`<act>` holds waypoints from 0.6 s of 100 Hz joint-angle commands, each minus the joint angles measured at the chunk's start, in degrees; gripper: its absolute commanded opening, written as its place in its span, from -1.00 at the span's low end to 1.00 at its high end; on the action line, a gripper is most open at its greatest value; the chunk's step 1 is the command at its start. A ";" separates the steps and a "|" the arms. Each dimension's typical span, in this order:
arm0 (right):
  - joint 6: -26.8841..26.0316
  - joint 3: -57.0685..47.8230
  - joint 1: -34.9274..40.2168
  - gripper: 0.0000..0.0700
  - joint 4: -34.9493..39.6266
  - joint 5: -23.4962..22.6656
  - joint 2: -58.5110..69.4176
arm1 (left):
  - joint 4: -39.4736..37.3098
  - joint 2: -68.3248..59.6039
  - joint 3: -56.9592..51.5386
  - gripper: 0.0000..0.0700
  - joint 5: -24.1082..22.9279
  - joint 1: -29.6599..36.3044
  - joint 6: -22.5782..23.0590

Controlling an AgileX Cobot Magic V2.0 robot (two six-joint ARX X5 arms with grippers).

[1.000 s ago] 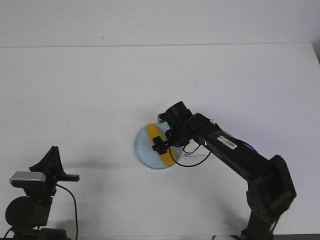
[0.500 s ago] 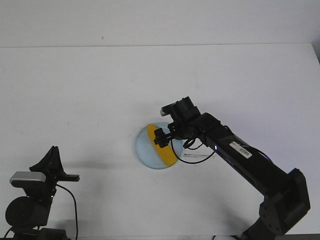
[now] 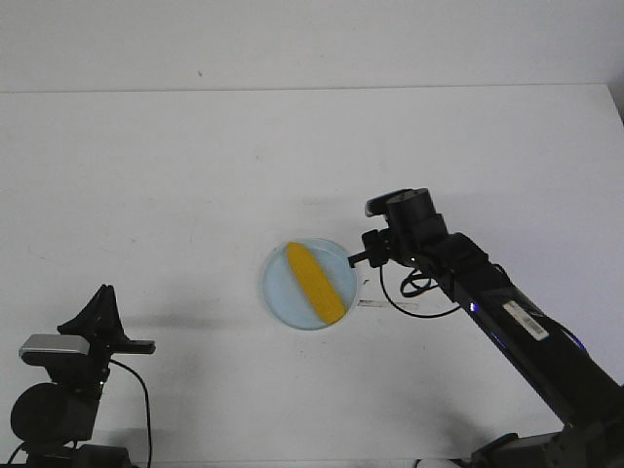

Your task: Place corn on plate with both arms

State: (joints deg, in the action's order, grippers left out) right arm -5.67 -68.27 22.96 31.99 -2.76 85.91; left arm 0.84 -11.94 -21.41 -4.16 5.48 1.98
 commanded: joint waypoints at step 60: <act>2.47 23.98 -24.06 -0.99 -19.12 -0.24 -19.93 | -0.72 0.04 -0.15 -1.00 0.09 -0.04 -0.26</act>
State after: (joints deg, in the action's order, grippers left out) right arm -3.55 -44.91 -0.36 14.06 -2.92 67.64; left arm 0.84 -11.94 -21.41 -4.16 5.48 1.98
